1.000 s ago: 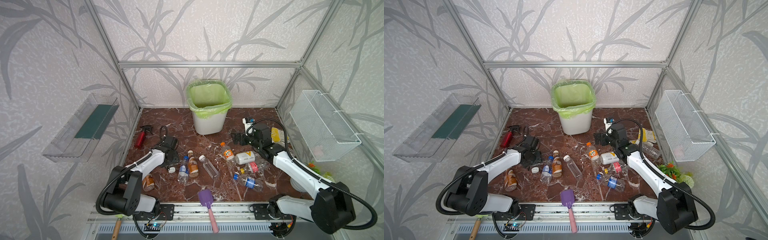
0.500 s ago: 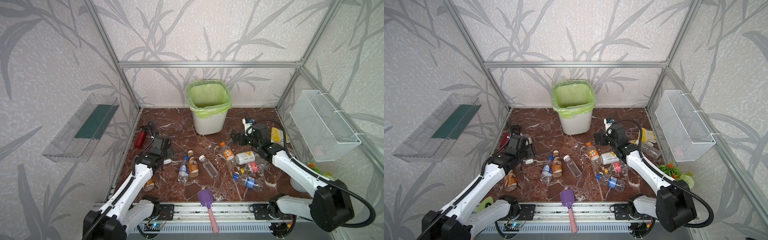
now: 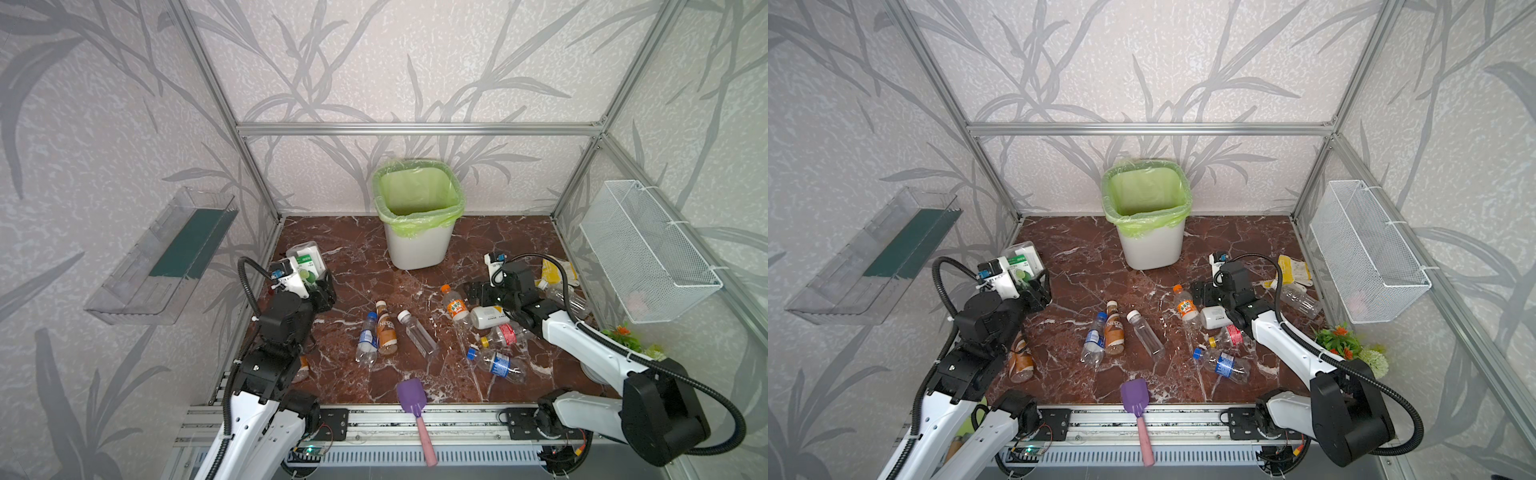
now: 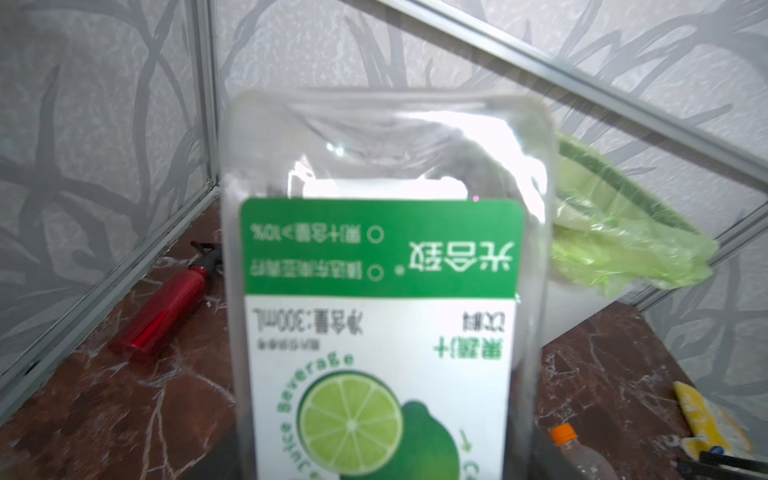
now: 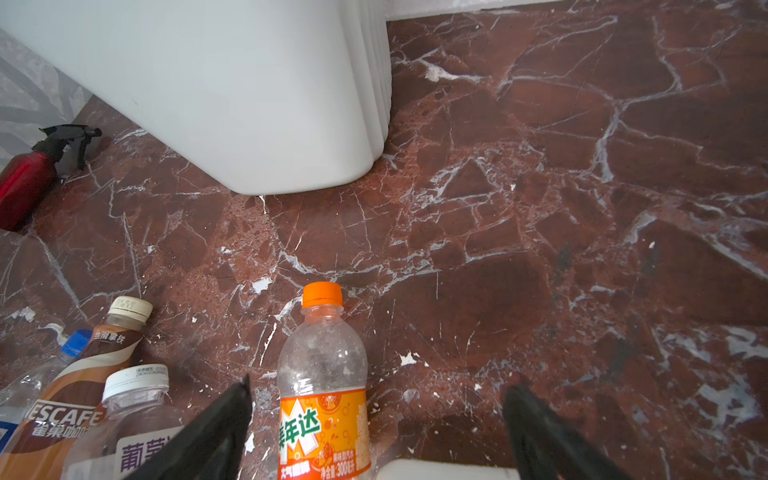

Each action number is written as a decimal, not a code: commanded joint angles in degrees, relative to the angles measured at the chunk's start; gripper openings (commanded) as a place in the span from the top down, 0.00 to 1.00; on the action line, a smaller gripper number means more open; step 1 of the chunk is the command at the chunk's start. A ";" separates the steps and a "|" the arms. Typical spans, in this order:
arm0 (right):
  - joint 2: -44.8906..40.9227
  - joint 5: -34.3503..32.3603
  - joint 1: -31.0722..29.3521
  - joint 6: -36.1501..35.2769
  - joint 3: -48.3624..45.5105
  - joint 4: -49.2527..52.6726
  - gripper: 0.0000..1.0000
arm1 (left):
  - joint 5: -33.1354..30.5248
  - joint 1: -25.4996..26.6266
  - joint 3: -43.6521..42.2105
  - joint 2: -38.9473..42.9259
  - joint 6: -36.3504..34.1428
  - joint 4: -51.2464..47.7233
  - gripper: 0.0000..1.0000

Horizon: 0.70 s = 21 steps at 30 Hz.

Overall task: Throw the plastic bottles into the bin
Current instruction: 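Lift the lime-label bottle with the left gripper and drop it into the bin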

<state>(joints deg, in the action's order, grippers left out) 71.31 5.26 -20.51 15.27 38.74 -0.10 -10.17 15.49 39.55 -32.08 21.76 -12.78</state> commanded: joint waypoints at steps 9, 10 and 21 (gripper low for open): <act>-2.77 0.69 0.12 2.48 -2.33 -4.51 0.06 | 15.28 0.33 17.53 -24.29 -5.61 33.04 0.31; -2.72 0.88 0.12 2.93 -2.37 -5.15 0.06 | 18.23 0.65 24.46 -31.18 -5.31 33.02 0.31; -3.48 1.27 -0.30 4.42 -4.22 -7.90 0.06 | 24.23 3.19 81.40 -68.42 -9.08 -15.57 0.01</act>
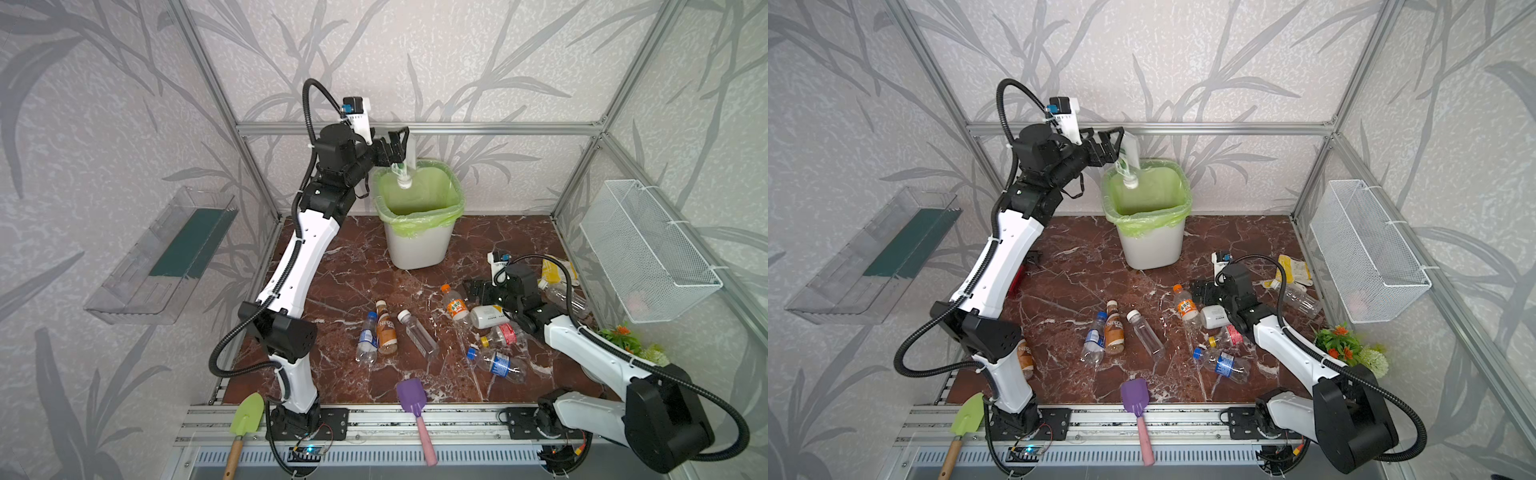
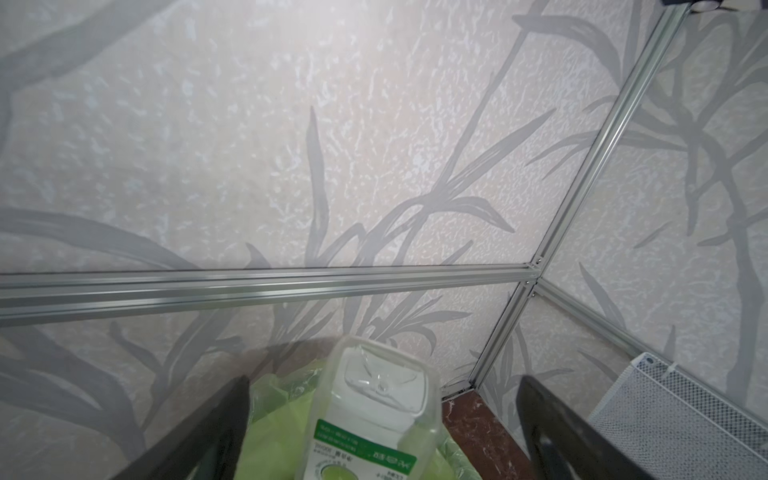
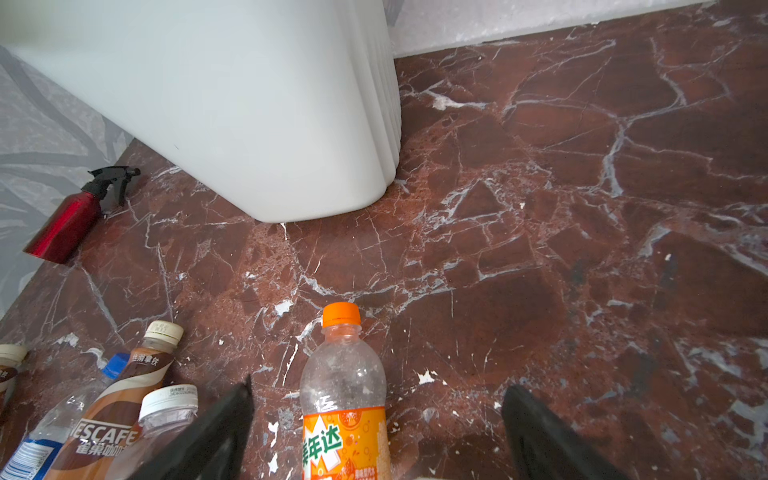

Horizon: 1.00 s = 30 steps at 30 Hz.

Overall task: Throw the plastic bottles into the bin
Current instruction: 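Lift the lime-label bottle with the left gripper and drop it into the bin, then withdraw the left arm from the bin while the right gripper reaches toward the clear bottle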

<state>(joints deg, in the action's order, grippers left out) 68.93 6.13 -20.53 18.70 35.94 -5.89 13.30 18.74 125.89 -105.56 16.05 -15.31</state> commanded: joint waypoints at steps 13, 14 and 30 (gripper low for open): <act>3.00 -1.07 -6.97 -7.55 6.16 6.59 0.06 | -20.77 -7.49 -60.66 48.52 -1.18 -5.13 0.03; 2.44 -1.77 -8.25 -8.32 6.77 7.98 0.06 | -20.43 -8.43 -63.25 49.32 0.80 -5.88 0.04; 9.65 -4.91 -28.02 -11.58 14.52 20.57 0.06 | -16.06 -10.28 -79.13 45.12 14.44 -4.80 0.07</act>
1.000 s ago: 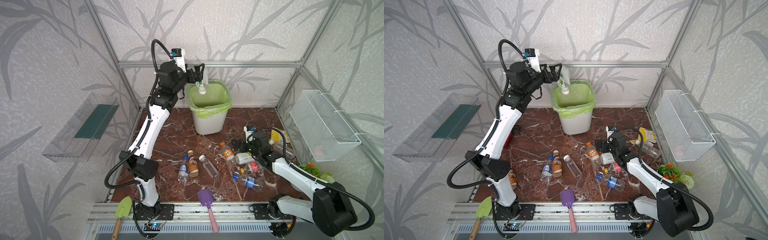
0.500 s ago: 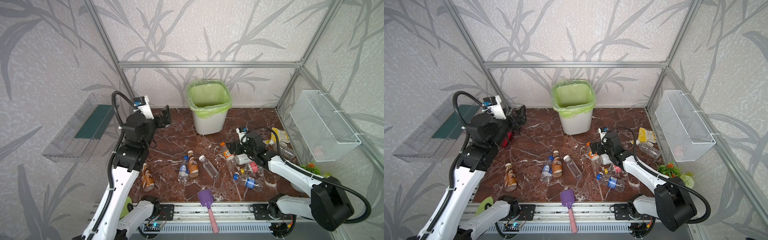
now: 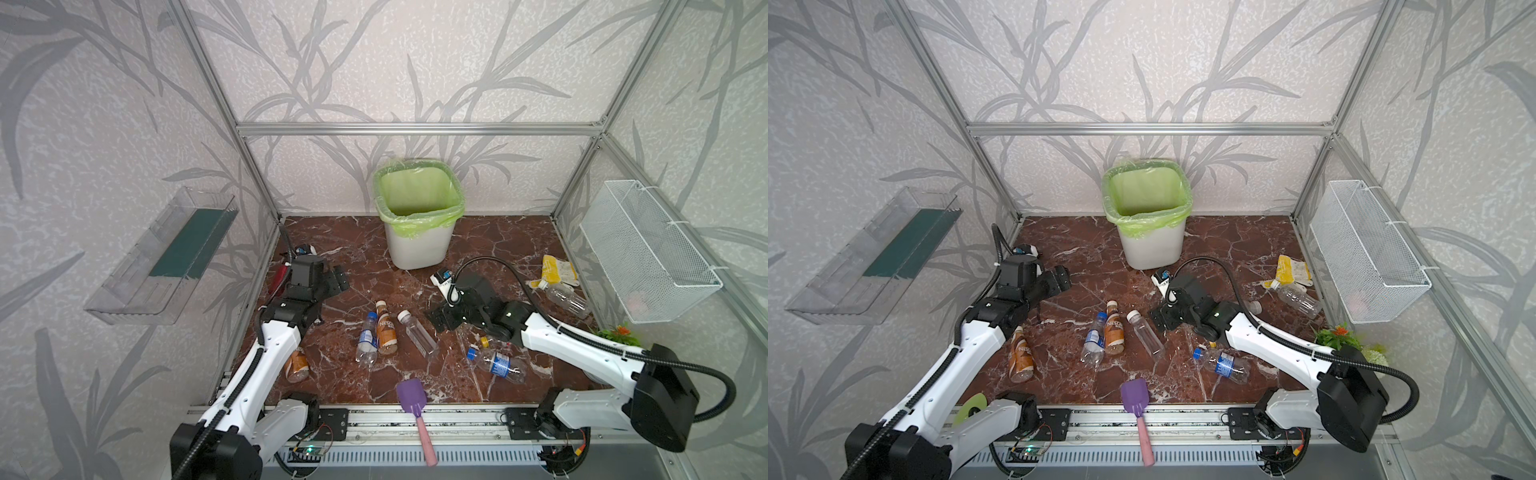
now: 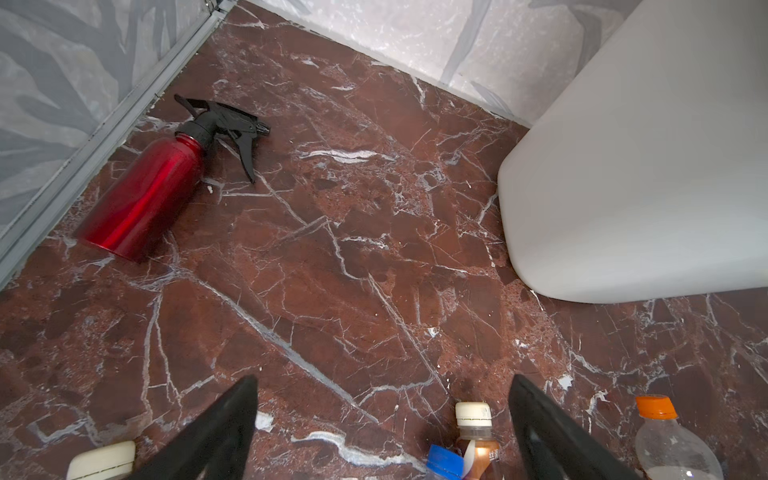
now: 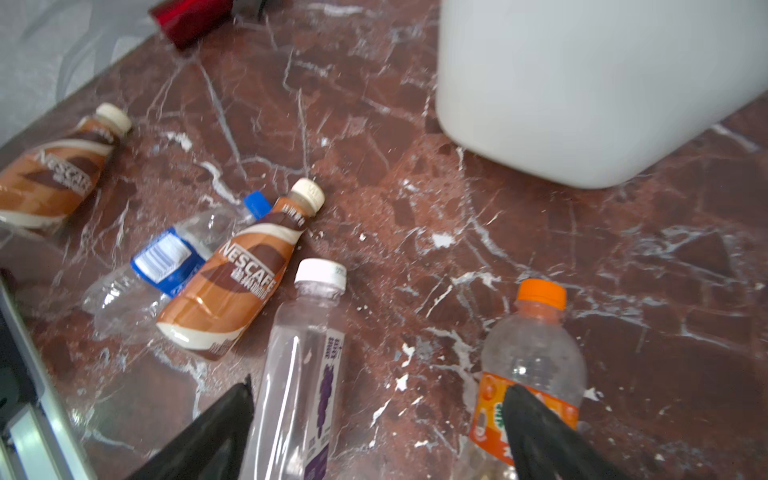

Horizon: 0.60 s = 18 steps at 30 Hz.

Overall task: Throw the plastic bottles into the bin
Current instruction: 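Withdraw the left arm from the bin while the right gripper reaches toward the clear bottle, then lower the right gripper onto the clear white-cap bottle and close it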

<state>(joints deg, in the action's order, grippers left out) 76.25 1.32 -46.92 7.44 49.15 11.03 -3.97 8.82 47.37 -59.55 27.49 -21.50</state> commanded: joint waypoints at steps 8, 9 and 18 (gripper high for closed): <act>10.12 1.30 -5.25 -0.06 4.96 4.34 0.09 | 4.50 -0.62 -1.97 -5.36 5.72 4.06 0.09; 10.83 1.40 -5.42 -0.06 5.29 4.21 0.10 | 4.92 -0.72 -2.07 -5.65 5.80 4.27 0.09; 17.16 1.08 -6.78 -0.36 8.28 5.64 0.14 | 7.07 -1.87 -1.76 -7.49 6.39 4.47 0.11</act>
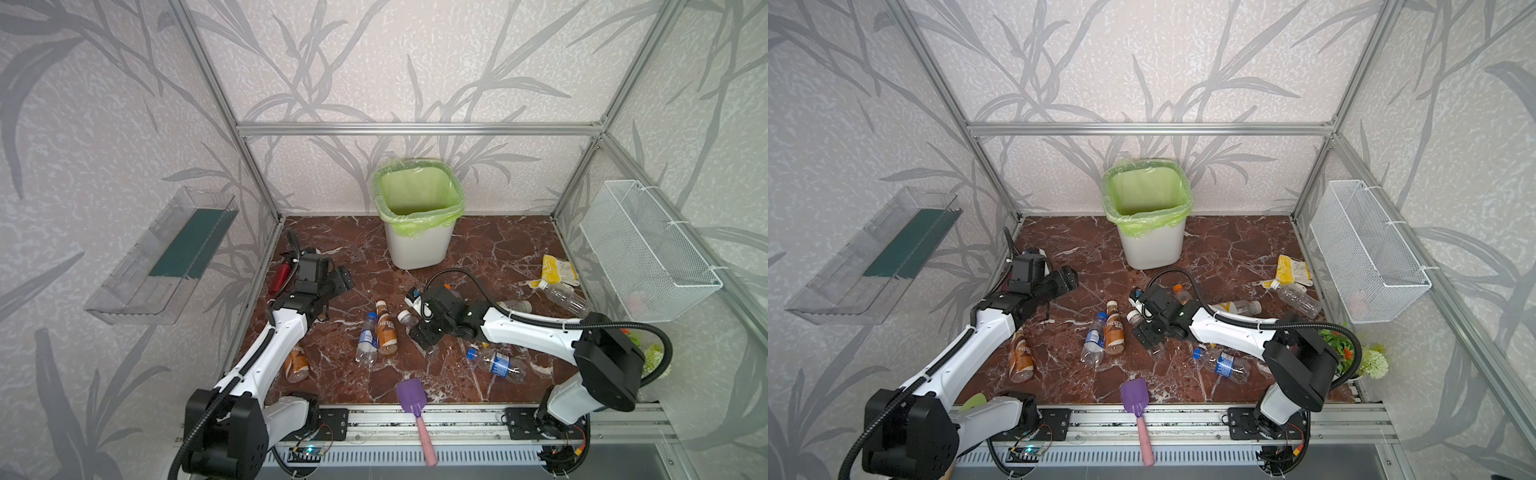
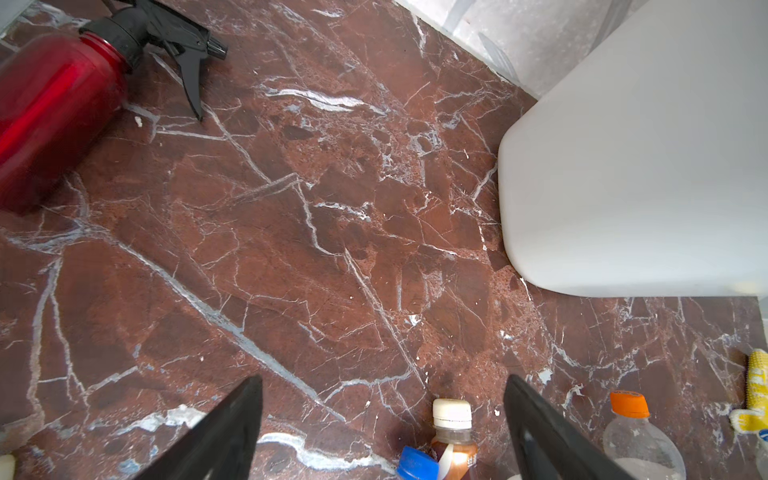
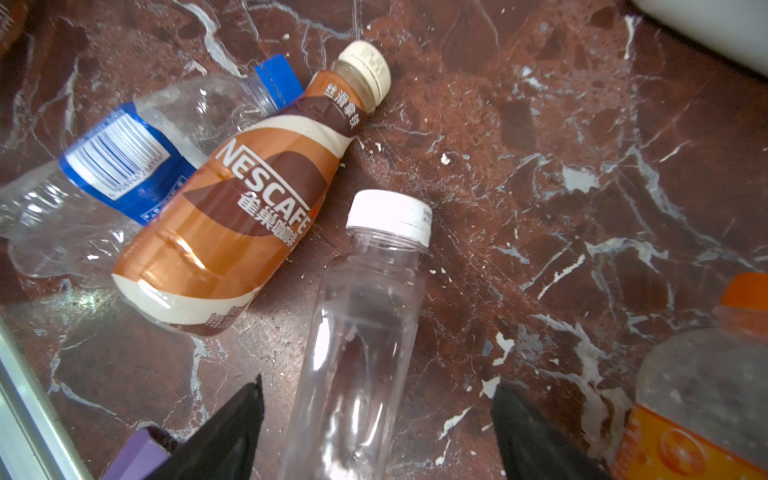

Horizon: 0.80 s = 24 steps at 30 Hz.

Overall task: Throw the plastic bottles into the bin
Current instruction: 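Lower the right gripper onto the clear white-cap bottle and close it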

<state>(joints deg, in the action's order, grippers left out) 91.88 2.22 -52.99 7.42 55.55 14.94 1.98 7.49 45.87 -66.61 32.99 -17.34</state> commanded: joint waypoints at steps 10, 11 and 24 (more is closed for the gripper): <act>5.59 -4.36 -1.38 0.21 3.48 4.13 0.21 | 2.49 -1.31 0.40 -1.33 0.83 -0.36 0.12; 5.59 -4.73 -1.41 0.31 3.56 4.12 0.22 | 2.57 -1.28 0.45 -1.37 0.88 -0.41 0.13; 7.88 -7.13 -2.03 1.04 3.91 4.13 0.44 | 3.30 -1.32 0.51 -2.26 0.98 -0.28 0.13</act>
<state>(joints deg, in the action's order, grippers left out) 99.39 -3.70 -54.61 8.19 58.13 18.11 4.86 6.42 45.87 -68.51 33.21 -17.52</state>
